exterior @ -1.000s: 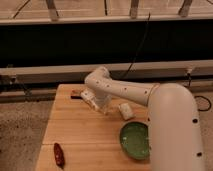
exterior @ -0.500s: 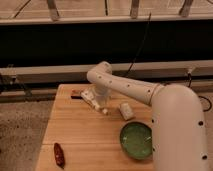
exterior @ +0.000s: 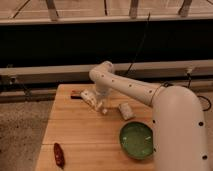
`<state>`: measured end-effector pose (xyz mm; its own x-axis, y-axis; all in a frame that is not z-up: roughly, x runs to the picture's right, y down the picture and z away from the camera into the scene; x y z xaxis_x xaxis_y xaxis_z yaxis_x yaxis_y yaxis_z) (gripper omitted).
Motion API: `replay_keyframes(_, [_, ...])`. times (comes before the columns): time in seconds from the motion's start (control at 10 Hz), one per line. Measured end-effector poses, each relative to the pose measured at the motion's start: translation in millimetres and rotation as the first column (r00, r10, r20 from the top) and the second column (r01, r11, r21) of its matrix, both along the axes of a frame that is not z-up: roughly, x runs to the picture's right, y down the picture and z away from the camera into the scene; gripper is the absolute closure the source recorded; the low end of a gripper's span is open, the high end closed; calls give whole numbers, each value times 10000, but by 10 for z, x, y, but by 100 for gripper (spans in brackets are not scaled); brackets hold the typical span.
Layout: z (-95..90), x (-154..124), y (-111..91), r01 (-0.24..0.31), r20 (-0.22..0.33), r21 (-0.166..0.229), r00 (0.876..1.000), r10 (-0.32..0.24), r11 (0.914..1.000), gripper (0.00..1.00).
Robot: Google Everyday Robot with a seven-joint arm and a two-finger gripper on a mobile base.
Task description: Place the bottle in the ceramic bowl
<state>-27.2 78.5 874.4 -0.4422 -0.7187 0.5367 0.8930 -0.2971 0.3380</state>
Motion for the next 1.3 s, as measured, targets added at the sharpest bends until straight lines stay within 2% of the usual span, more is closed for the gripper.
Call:
replay_keyframes(0.2, [38,20,-17,0,133,30,9999,-1,10000,20])
replay_keyframes(1.0, [331,-212,35,458,862,-21,9952,-455,9989,20])
replay_keyframes(1.1, [345,-270,35,560,960,26,9938,-560,9984,24])
replay_keyframes(1.3, [368,-392,80,891,1146,102,9894,-897,9960,43])
